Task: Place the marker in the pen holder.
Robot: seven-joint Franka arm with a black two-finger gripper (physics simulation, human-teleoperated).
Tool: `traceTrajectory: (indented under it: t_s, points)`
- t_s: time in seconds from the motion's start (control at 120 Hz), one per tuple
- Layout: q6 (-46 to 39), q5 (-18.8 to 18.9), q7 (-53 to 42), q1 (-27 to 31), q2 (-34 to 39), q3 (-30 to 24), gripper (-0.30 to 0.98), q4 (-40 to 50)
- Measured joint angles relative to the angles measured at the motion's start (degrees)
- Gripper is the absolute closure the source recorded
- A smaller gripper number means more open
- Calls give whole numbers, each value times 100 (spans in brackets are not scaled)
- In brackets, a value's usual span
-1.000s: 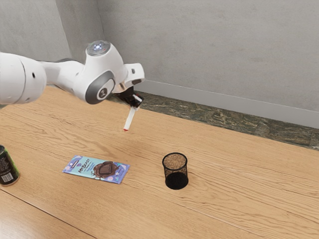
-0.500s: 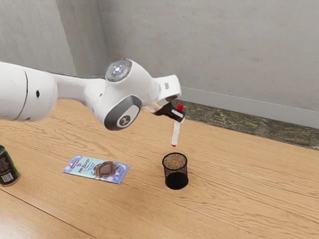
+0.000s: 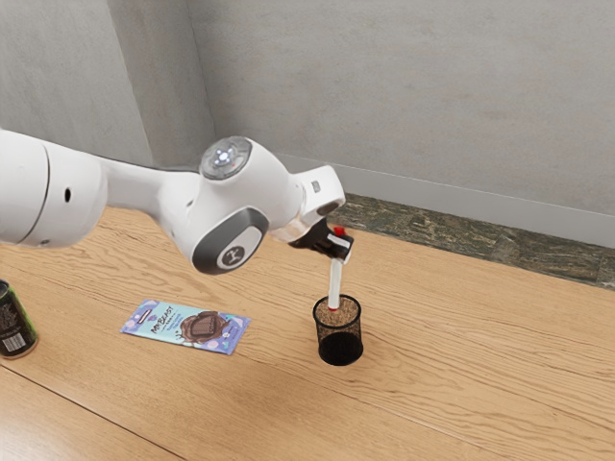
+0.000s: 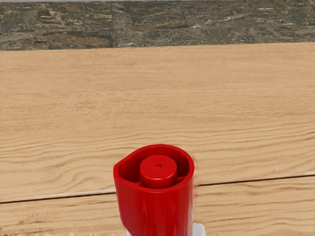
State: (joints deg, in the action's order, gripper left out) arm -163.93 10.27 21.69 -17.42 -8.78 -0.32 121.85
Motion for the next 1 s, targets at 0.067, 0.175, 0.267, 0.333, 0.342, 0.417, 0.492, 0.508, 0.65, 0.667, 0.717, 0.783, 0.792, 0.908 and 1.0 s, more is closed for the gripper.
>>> traceTrajectory:
  t_s: [0.067, 0.175, 0.267, 0.333, 0.342, 0.417, 0.492, 0.508, 0.65, 0.667, 0.717, 0.783, 0.792, 0.908, 1.0]
  points:
    - [25, -13, 66, 7, -3, -8, 56, -1]
    - [61, -24, 150, 15, -4, 1, 34, -1]
    - [210, -44, 210, 82, 29, 207, 22, -78]
    - [661, -50, 233, 265, 105, 284, 16, -667]
    - [764, -52, 234, 284, 112, 288, 16, -784]
    - [2039, -99, 191, 392, 159, 312, 11, -1944]
    - [3248, -150, 26, 549, 297, 324, 8, -2465]
    - [3489, -156, -19, 579, 328, 326, 7, -2534]
    - [5273, -319, -351, 740, 527, 445, 4, -3126]
    - [5423, -349, -385, 773, 557, 459, 3, -3141]
    - [5807, -424, -486, 907, 616, 482, 3, -3158]
    - [6188, -487, -611, 1105, 682, 494, 2, -3136]
    - [6227, -492, -626, 1130, 688, 494, 2, -3130]
    - [6615, -539, -834, 1440, 745, 498, 1, -3024]
    - [6791, -557, -981, 1630, 782, 499, 1, -2947]
